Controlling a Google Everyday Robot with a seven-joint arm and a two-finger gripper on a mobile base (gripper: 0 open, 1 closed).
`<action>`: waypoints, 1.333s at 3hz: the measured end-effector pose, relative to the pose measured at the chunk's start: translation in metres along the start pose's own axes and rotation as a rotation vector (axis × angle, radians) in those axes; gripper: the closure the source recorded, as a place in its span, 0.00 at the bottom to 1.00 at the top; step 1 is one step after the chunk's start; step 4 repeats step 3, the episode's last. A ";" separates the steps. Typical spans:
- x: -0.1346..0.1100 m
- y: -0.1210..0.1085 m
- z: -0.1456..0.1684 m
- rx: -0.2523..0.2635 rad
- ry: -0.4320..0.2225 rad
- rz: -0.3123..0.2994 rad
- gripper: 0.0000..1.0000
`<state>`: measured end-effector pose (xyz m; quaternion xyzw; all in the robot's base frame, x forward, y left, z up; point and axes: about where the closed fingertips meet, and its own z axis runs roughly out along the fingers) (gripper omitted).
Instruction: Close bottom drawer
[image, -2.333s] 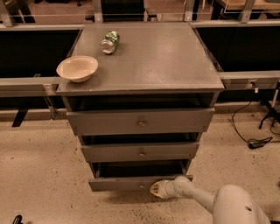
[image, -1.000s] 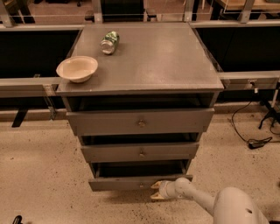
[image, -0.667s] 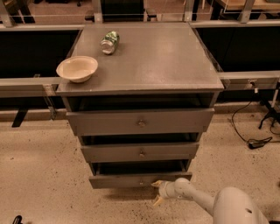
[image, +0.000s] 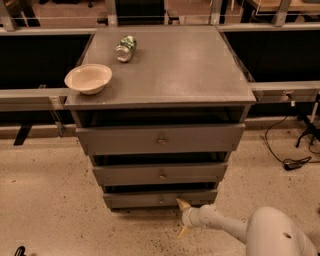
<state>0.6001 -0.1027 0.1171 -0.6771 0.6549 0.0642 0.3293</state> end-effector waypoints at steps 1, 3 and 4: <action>0.001 0.003 -0.050 0.040 0.074 -0.069 0.00; 0.013 0.035 -0.089 0.108 0.019 -0.073 0.00; 0.013 0.035 -0.089 0.108 0.019 -0.073 0.00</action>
Offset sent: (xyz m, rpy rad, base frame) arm -0.0791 -0.0806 0.1121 0.2516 -0.0463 0.0955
